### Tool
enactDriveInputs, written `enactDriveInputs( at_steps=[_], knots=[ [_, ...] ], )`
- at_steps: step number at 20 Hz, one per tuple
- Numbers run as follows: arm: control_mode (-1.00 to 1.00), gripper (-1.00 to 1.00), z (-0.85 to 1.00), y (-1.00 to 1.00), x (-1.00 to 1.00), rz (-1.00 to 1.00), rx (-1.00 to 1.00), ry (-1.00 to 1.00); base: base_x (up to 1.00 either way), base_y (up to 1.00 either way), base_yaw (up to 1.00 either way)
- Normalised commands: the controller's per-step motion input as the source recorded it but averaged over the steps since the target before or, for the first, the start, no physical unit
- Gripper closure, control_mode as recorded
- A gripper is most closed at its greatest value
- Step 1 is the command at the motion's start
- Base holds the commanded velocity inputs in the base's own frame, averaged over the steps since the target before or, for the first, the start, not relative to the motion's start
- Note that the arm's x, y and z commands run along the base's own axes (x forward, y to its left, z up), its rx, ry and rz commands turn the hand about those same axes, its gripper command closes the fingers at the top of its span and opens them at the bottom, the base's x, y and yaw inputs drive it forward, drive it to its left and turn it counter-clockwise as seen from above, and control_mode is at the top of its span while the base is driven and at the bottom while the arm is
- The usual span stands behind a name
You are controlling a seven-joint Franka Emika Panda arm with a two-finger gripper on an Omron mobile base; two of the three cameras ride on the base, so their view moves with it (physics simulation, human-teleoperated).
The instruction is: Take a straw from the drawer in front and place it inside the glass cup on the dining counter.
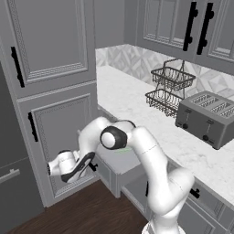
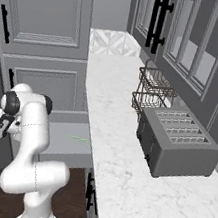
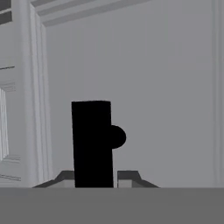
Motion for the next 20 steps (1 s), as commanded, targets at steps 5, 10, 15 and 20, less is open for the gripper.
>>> enactDriveInputs(
  at_steps=[5,10,15,20],
  knots=[
    [-1.0,-1.0,0.24,0.91,-0.12,0.0,0.08,0.15,0.0,0.0,0.0],
    [-1.0,-1.0,0.58,0.16,-0.21,0.0,0.3,0.22,0.0,0.0,0.0],
    [-1.0,-1.0,0.86,0.0,-0.3,0.0,0.52,0.3,0.0,0.0,0.0],
    [-1.0,-1.0,0.97,-0.19,-0.4,0.0,0.55,0.21,0.0,0.0,0.0]
  ],
)
